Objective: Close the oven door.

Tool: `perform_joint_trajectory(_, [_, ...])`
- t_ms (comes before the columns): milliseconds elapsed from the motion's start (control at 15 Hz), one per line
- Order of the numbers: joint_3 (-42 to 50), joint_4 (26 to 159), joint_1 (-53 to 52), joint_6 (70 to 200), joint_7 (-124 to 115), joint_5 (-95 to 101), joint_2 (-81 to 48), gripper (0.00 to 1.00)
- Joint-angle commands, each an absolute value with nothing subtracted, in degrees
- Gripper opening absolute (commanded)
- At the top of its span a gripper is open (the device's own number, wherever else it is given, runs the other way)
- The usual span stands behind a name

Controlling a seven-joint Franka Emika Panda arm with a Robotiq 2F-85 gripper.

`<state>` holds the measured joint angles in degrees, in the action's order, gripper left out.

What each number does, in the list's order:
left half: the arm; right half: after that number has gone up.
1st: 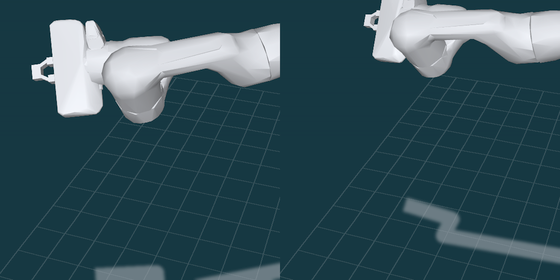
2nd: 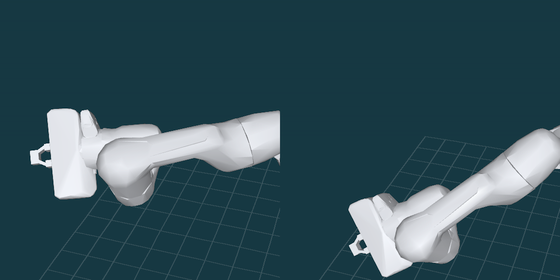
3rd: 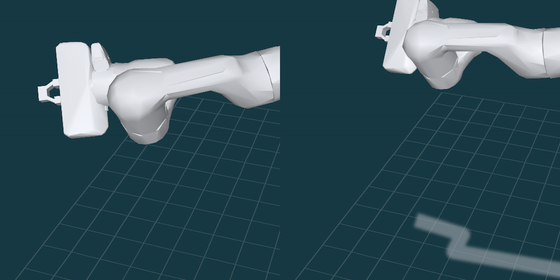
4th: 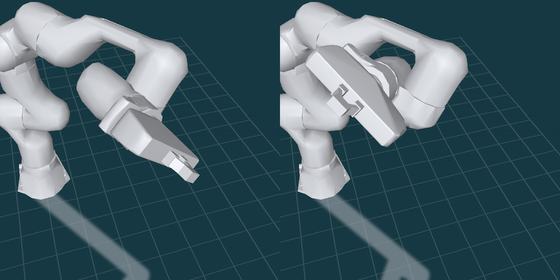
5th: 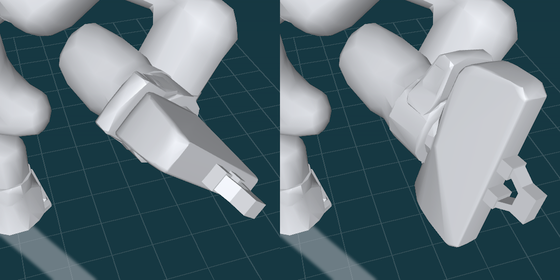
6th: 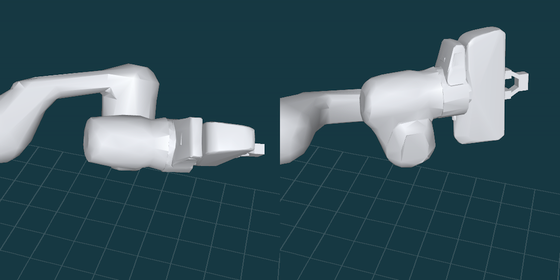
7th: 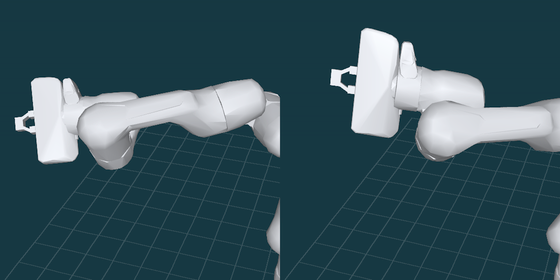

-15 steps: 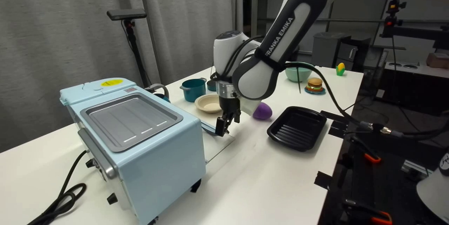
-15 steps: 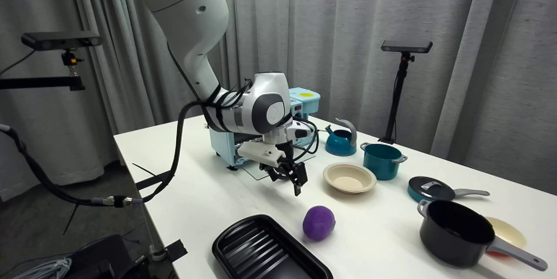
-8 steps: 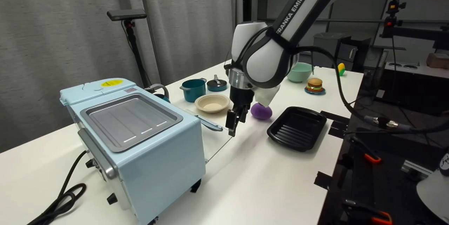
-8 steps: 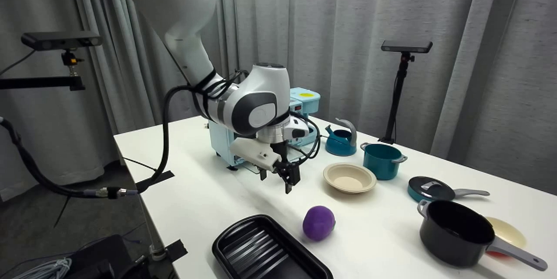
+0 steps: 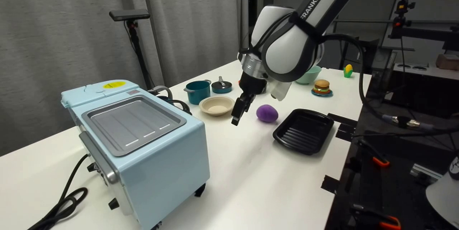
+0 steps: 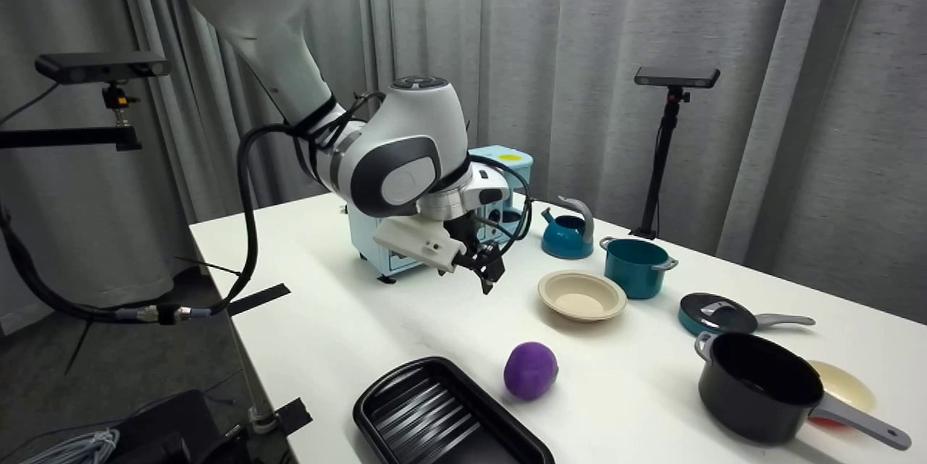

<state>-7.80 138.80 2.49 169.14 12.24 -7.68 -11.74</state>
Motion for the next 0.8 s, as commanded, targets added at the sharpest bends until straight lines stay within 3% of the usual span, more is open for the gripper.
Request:
perform_joint_trajectory(0, [-9.77,140.87,3.82,174.68,15.13,-9.68,-8.91,1.00])
perform_joint_trajectory(733, [-10.52,142.01,2.80,174.26,13.82,-8.11,-2.46,1.00])
